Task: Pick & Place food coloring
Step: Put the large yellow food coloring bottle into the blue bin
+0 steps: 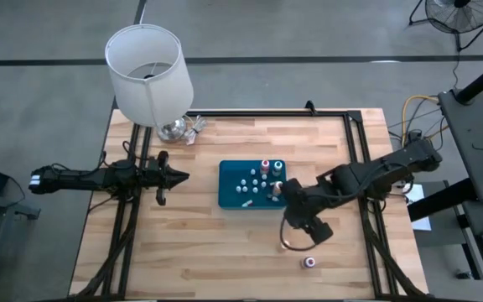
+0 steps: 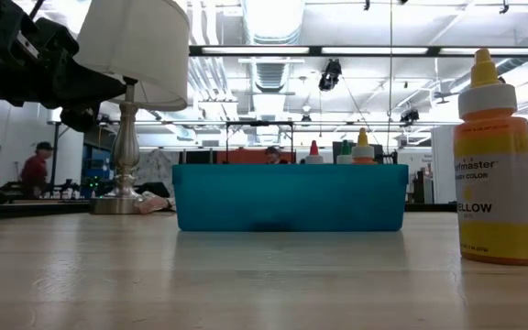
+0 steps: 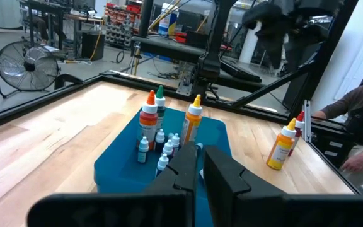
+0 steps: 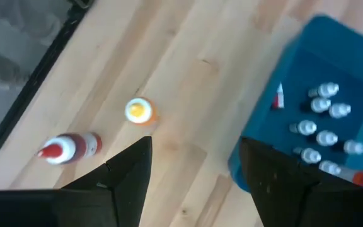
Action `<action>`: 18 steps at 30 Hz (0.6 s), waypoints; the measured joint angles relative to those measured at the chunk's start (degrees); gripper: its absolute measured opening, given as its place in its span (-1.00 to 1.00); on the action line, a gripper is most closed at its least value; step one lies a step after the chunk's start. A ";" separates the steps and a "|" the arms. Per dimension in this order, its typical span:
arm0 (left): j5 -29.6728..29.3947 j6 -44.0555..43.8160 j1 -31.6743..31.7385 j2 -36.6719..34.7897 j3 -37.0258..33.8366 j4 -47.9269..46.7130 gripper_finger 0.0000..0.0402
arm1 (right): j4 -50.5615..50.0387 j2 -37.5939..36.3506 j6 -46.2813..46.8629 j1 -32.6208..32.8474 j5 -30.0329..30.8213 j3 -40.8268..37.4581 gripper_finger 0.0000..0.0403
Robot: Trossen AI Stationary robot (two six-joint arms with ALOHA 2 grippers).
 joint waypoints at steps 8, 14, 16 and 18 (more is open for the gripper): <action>0.01 0.01 0.00 0.00 0.00 0.00 -0.99 | 0.06 -1.22 -7.16 5.28 0.04 0.00 0.12; 0.01 0.01 0.00 0.00 0.00 -0.01 -0.99 | 2.54 -0.83 -8.09 8.91 0.02 0.00 0.12; -0.01 0.01 -0.01 0.01 0.00 0.01 -0.99 | 3.65 -0.34 -8.25 9.66 -0.14 0.02 0.12; 0.00 0.00 0.00 0.00 0.00 -0.01 -0.99 | 4.38 0.32 -7.85 9.95 -0.16 0.01 0.12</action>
